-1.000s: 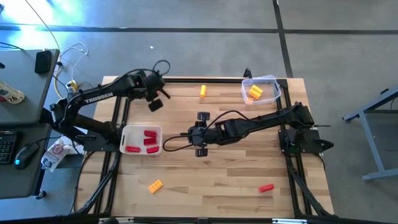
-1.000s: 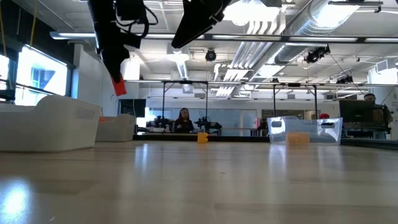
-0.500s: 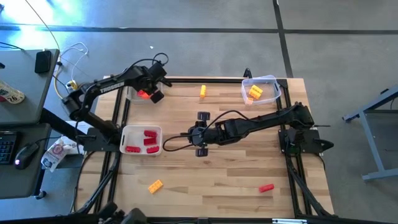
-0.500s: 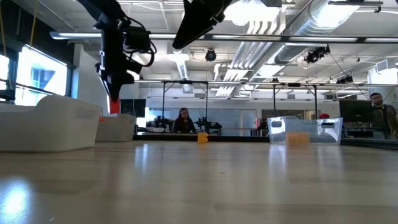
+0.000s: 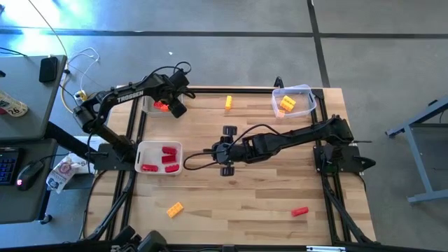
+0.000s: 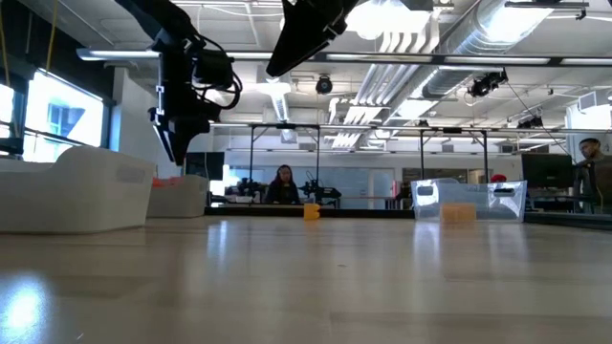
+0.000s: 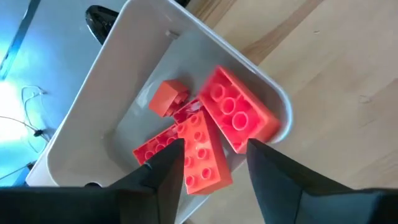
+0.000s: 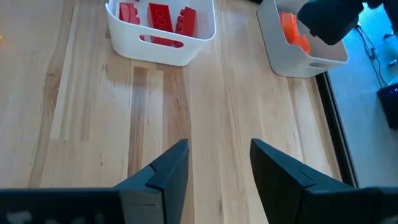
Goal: Sort & place blocks by color
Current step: Put the orange game piece into the gray bin, then put the yellow game piece into the transparent bin
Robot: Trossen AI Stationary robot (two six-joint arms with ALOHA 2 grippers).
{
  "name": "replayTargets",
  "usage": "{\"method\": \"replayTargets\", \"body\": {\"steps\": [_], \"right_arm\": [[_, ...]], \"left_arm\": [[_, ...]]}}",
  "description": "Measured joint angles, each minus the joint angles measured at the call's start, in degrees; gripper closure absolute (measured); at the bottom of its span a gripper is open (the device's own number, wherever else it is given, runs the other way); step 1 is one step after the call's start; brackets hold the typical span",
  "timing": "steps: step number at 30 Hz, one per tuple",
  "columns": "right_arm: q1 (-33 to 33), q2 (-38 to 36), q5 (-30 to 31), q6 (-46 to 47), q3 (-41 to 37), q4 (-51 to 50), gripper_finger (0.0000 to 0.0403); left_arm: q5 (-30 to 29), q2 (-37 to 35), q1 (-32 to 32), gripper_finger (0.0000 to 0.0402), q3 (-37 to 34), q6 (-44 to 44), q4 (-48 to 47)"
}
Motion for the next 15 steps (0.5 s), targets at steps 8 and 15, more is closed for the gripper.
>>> {"method": "replayTargets", "body": {"steps": [8,15], "right_arm": [[-1.23,0.00,3.47,5.23,0.00,-2.87,0.0244],[-3.78,0.00,4.09,9.36,0.00,-6.47,0.0244]], "left_arm": [[2.43,-1.69,0.00,0.0234,0.00,0.51,-2.46],[11.62,-7.31,-1.65,0.0235,0.00,-2.04,-6.38]]}}
